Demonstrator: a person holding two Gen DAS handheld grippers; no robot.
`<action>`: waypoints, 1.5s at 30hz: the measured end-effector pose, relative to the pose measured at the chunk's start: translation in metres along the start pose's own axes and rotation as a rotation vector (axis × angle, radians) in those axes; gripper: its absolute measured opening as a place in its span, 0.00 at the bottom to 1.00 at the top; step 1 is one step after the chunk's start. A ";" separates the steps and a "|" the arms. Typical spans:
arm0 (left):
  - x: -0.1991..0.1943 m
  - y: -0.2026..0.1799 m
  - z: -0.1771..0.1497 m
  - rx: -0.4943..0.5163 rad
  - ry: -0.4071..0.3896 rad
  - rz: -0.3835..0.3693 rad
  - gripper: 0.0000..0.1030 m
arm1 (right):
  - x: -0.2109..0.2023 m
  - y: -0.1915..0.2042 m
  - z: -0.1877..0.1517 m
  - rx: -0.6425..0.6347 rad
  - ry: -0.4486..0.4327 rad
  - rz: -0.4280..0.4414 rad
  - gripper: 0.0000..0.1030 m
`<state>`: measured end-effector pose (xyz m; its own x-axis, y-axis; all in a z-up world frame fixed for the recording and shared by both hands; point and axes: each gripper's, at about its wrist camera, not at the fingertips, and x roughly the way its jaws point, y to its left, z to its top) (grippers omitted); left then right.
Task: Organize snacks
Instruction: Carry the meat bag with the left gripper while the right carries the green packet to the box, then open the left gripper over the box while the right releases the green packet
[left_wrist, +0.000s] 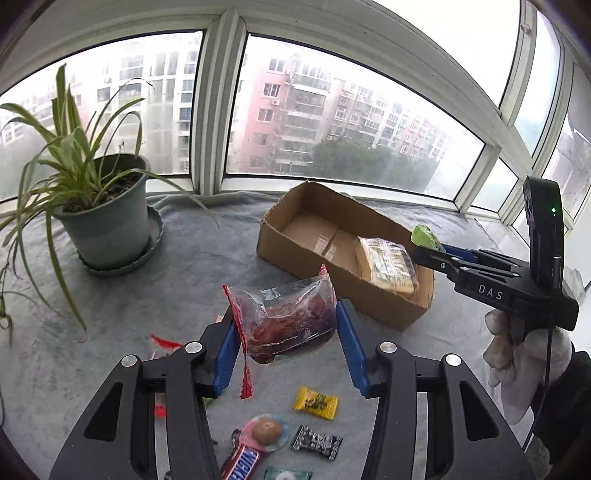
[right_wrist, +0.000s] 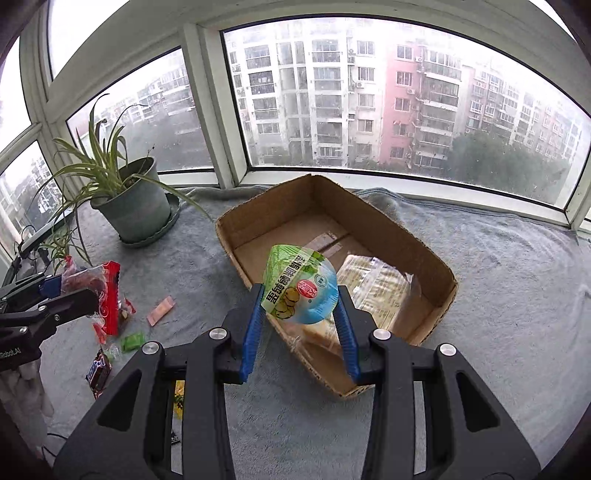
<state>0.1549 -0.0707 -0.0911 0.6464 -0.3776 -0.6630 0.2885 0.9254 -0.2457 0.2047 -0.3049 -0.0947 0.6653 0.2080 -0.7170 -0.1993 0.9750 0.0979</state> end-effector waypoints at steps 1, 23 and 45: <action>0.005 -0.002 0.005 -0.002 -0.002 -0.004 0.47 | 0.002 -0.002 0.004 0.003 -0.001 -0.002 0.38; 0.109 -0.027 0.064 0.032 0.034 -0.015 0.47 | 0.083 -0.030 0.042 0.042 0.059 0.006 0.39; 0.108 -0.020 0.072 0.019 0.041 0.002 0.59 | 0.067 -0.025 0.048 0.024 0.021 -0.046 0.69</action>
<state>0.2699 -0.1324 -0.1065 0.6177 -0.3733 -0.6921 0.3006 0.9254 -0.2308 0.2890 -0.3119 -0.1119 0.6579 0.1617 -0.7356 -0.1514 0.9851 0.0811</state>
